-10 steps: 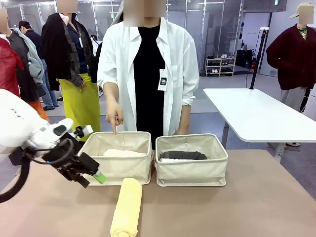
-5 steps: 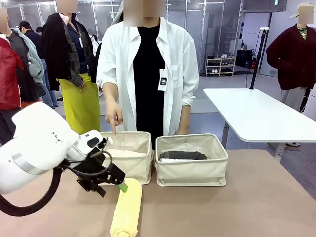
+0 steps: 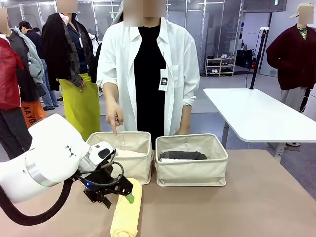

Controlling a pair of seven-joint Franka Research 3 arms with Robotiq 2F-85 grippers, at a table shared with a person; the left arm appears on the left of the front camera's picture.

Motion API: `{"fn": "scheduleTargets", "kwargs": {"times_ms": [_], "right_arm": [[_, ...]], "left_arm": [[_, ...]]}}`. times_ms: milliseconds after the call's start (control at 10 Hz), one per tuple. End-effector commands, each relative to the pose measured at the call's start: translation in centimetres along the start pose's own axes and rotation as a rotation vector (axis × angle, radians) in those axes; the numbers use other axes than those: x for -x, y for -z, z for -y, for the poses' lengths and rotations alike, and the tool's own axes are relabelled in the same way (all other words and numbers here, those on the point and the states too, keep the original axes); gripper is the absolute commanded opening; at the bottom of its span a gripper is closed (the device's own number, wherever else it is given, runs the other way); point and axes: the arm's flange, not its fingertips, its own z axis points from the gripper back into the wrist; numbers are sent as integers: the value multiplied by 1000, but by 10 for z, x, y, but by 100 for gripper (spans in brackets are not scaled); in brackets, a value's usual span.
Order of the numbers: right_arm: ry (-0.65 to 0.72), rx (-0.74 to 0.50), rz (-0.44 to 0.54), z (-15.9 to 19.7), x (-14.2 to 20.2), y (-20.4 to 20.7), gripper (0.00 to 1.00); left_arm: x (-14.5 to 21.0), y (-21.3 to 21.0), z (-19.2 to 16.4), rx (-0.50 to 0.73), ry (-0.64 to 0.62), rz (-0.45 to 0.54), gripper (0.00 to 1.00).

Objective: Divide the towels into two baskets.
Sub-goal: Pick up one hotel-folded towel from the bottom of the table and place it in the Fabric basket indicated by the person.

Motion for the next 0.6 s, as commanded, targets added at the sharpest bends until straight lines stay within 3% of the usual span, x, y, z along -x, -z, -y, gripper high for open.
{"fn": "scheduleTargets", "kwargs": {"times_ms": [0,500], "right_arm": [[-6,4,-8,-3,3,-1,100],[-6,4,-8,-3,3,-1,100]], "left_arm": [[16,11,-2,16,-48,-12,100],[12,35,2,85,-11,-79,100]]}}
